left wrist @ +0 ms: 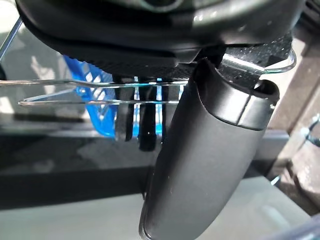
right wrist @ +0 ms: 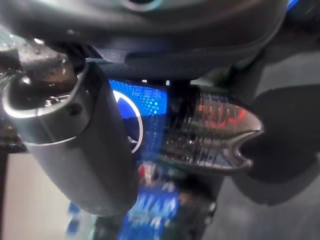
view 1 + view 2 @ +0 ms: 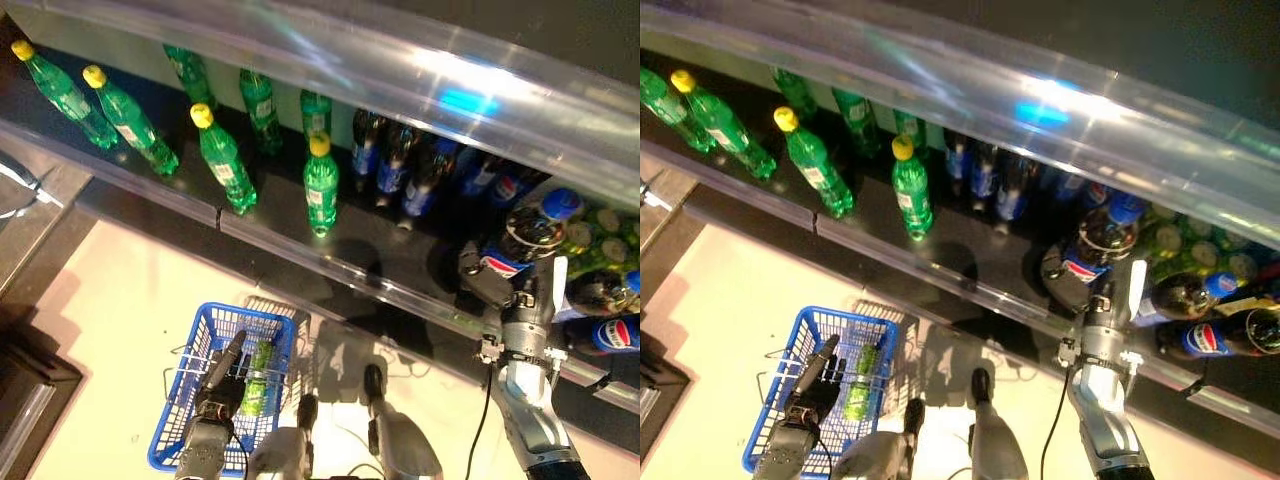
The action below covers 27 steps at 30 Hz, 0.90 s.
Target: Pick up the drink and place into the basket.
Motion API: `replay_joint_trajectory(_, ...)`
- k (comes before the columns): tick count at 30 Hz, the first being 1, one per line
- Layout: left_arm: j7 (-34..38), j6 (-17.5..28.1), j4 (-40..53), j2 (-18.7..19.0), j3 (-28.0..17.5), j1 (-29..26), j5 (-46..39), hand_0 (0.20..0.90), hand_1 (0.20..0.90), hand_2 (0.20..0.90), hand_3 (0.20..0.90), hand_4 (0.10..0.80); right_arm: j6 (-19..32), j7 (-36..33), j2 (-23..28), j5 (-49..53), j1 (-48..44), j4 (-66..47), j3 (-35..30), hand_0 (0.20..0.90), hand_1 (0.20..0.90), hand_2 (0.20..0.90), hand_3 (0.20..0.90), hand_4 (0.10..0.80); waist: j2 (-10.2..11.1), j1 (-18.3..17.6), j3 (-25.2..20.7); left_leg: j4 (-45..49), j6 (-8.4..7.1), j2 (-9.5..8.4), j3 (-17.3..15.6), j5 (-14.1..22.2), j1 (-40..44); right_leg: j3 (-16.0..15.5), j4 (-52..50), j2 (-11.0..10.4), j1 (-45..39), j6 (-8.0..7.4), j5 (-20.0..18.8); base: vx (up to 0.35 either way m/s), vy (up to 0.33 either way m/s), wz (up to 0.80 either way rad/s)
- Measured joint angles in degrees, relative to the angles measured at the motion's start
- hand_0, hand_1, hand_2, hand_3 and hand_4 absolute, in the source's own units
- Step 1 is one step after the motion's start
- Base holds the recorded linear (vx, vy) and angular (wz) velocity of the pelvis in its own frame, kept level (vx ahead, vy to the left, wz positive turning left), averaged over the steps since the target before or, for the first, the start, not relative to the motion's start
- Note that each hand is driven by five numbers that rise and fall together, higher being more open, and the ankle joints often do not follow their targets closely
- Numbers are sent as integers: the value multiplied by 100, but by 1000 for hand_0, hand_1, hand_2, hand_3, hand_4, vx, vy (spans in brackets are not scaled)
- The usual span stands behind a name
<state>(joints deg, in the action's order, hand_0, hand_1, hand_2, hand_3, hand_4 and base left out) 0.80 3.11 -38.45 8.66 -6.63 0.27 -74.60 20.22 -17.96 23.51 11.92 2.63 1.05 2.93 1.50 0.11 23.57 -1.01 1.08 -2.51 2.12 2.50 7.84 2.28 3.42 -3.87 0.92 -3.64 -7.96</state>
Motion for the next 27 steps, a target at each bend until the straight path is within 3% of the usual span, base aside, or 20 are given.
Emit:
replay_joint_trajectory(10,-1,-4,-3,-56,-16,16,-5,300,300,300,200,100,-752,2492,117,1601,107,4,27,300,300,300,200,100,70,-49,-416,-346,-12,67,-23,-62,421,-10,135,55,-305,-13,6,2,1,0)
replay_joint_trajectory(19,-15,-4,-48,-61,-16,209,-7,300,300,300,200,100,-1624,4232,193,1854,296,3,179,300,300,300,200,100,130,-38,-825,-376,-16,67,2,-82,442,-73,137,1,-381,-20,41,-5,20,4)
replay_joint_trajectory(27,-135,-43,-90,125,-32,401,128,300,300,300,200,100,-2403,5209,754,1631,342,3,565,300,300,300,200,100,153,48,-925,-374,-37,48,21,-180,343,-361,139,-95,-422,-26,55,-18,40,18)
